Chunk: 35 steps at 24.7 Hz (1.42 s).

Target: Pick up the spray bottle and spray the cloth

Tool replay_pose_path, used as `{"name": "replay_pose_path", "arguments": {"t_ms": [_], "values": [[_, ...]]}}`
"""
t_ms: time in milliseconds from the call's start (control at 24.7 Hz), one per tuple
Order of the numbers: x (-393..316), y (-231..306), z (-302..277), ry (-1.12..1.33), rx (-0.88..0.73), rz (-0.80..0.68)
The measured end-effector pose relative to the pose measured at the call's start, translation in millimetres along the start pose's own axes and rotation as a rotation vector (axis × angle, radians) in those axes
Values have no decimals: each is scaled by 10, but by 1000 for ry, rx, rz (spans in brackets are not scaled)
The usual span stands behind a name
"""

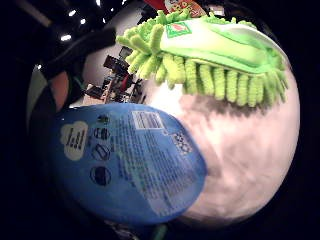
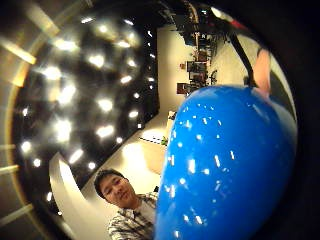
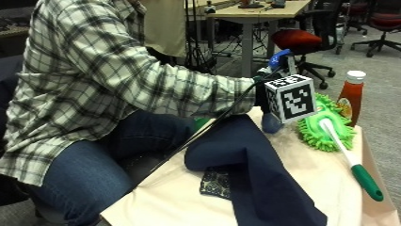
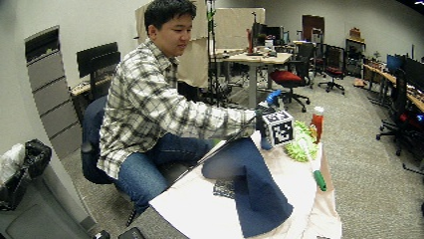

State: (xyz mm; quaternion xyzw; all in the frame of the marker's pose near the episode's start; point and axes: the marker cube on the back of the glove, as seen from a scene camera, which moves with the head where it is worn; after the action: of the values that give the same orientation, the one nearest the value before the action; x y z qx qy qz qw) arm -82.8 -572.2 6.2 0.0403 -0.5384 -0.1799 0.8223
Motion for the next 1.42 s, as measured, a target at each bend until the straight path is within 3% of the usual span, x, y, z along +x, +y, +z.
{"name": "replay_pose_path", "arguments": {"t_ms": [690,892,1095,1420], "values": [[-43,188,-220,146,-59,52],[-118,347,-454,377,-107,118],[-285,733,-810,791,-147,222],[-705,2131,-1462,1251,-113,383]]}}
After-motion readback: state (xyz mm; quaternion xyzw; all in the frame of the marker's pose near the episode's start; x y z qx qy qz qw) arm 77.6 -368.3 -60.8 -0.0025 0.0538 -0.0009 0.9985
